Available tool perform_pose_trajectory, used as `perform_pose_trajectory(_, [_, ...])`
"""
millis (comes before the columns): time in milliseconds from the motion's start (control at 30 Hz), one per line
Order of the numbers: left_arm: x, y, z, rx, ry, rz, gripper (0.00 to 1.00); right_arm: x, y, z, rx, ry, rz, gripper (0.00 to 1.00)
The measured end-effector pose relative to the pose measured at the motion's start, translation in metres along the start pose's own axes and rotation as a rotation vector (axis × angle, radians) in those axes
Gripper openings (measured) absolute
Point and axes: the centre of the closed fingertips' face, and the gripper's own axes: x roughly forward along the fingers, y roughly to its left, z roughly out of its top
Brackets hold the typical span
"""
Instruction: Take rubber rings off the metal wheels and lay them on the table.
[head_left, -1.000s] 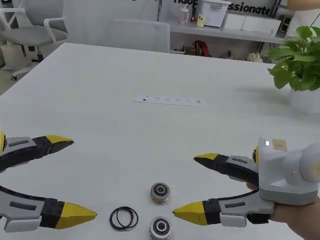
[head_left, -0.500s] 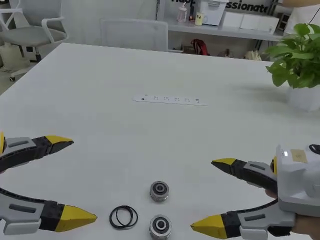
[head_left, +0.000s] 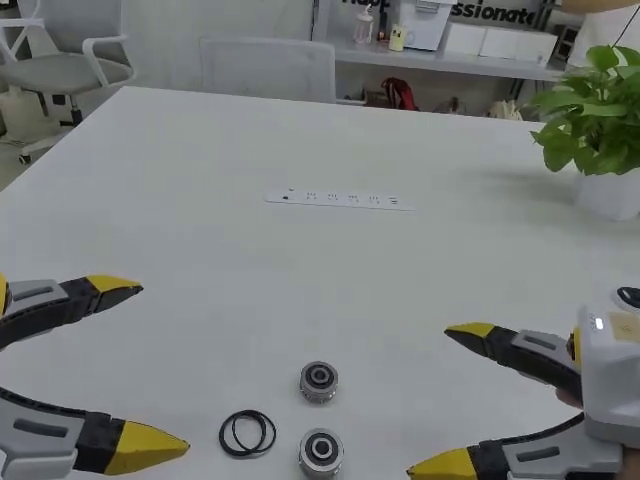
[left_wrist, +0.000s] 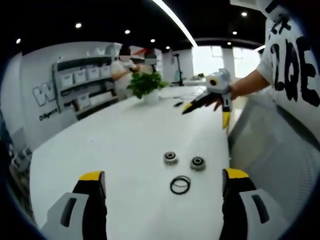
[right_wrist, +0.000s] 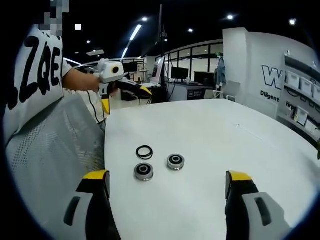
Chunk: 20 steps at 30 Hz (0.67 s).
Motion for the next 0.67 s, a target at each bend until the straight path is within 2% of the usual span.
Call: perform_pose_trajectory(667, [0.0004, -0.0009, -0.0012, 0.018, 0.007, -0.002, 1.00, -0.0038, 0.0037, -0.0035, -0.020, 0.018, 0.006, 0.94])
